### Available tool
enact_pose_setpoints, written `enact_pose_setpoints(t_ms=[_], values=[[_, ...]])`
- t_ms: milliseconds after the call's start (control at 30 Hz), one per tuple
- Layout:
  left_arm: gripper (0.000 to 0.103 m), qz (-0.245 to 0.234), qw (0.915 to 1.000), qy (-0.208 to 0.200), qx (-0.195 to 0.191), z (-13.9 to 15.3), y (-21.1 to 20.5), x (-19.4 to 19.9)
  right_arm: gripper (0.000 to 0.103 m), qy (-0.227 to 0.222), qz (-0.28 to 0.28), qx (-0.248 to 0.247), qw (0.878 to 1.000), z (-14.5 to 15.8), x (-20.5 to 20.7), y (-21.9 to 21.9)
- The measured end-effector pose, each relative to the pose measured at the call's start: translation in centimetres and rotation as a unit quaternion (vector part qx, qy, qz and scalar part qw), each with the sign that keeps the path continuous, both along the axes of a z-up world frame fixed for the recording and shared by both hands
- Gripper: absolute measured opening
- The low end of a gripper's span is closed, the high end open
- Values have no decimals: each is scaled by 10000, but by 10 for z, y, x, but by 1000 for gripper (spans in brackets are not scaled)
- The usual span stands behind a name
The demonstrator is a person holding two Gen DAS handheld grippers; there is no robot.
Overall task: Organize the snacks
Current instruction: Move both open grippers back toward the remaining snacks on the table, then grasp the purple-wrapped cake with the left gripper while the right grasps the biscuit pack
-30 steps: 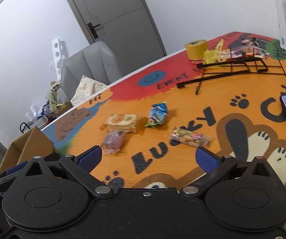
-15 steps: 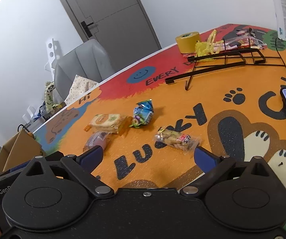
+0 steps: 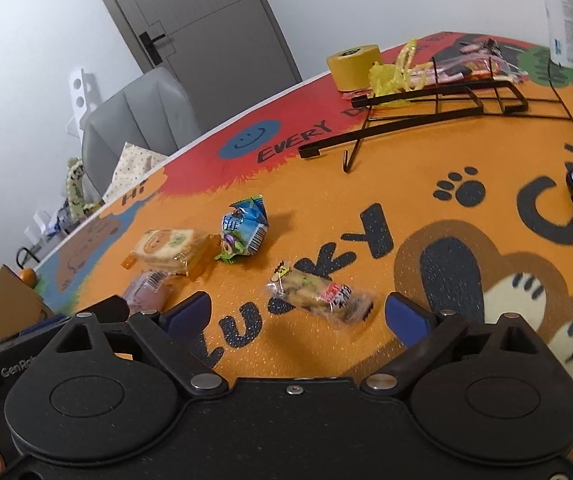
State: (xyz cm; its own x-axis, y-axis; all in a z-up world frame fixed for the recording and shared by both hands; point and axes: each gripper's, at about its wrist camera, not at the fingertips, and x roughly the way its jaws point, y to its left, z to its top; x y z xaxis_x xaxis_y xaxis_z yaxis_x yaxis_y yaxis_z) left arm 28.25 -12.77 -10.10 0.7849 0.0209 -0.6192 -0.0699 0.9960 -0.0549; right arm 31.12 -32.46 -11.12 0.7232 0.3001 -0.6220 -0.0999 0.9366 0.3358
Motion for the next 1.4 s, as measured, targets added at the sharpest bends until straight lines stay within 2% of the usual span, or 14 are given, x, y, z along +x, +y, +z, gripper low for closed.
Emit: enact_pose_setpoints(t_ms=[167,400,533,633,700,767,867,967,1033,1133,1400], values=[[89,70,9999,70,55,-8,0,13,96,-178,95,-623,9979,-3,3,19],[85,14,9999,140,36,-16,-2,25,96,-238,75,-688,9973,-3,11,20],[80,1,9998,183,35,-20,-5,29,92,-269,36,-805,9964,-4,13,22],[70,9,9998,164,96,-23,-8,31,88,-273,3,-856,9960,-3,13,22],[58,-5,9998,131,142,-23,-9,30,83,-282,-37,-917,9954,-3,12,22],[40,-35,9998,133,109,-21,-10,29,76,-292,-66,-993,9946,-3,11,21],[34,-67,9998,174,-61,-18,-6,25,62,-288,-153,-1102,9934,-1,9,19],[34,-71,9998,151,-102,-14,-4,17,52,-224,-173,-971,9949,1,7,13],[34,-72,9998,114,-137,-11,-3,12,48,-151,-166,-800,9965,3,6,8],[34,-78,9998,24,-177,-3,1,3,47,-102,-134,-579,9982,5,0,5],[34,-87,9992,-265,-276,19,11,-22,45,-284,-79,-440,9986,23,-17,13]])
